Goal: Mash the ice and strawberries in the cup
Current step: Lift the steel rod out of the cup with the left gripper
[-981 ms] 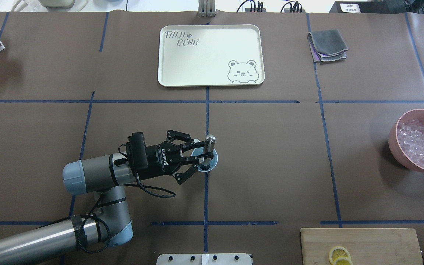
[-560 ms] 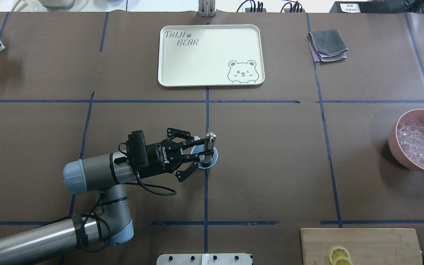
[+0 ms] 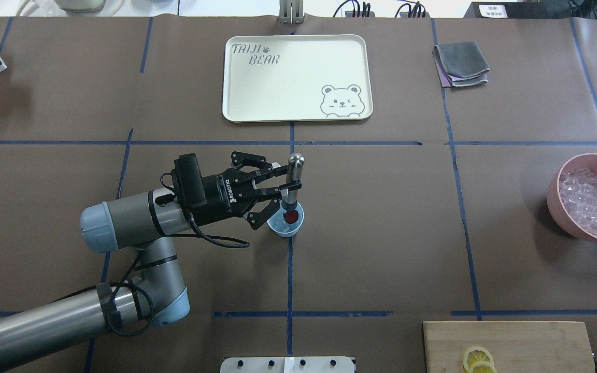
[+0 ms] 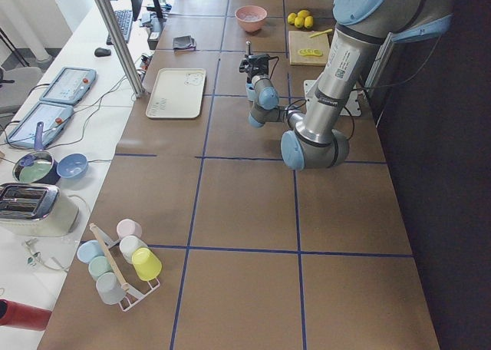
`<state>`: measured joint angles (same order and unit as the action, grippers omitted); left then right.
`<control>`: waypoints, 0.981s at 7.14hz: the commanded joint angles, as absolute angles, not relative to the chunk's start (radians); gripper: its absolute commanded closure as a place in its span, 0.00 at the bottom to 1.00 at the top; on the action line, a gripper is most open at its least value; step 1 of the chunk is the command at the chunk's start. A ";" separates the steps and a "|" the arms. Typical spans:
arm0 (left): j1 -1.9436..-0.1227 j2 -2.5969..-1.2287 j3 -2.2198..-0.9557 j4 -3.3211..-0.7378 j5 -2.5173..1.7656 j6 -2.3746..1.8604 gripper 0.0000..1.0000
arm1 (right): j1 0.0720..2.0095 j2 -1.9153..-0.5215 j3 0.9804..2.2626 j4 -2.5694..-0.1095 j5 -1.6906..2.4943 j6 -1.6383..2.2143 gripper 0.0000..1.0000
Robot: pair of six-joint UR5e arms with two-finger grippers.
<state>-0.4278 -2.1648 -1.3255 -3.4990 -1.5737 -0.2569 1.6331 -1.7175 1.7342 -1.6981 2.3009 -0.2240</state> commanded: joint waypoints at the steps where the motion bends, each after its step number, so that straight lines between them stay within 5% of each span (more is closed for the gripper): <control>1: -0.439 -2.145 -1.565 -3.141 -1.575 -0.258 1.00 | 1.632 -1.718 1.736 -1.698 2.301 -0.224 0.00; 3: -0.439 -2.105 -1.911 -2.557 -1.575 -0.262 1.00 | 1.634 -1.718 1.738 -1.698 2.301 -0.222 0.00; 7: -0.471 -2.131 -2.109 -1.844 -1.574 -0.380 1.00 | 1.634 -1.729 1.740 -1.698 2.309 -0.224 0.00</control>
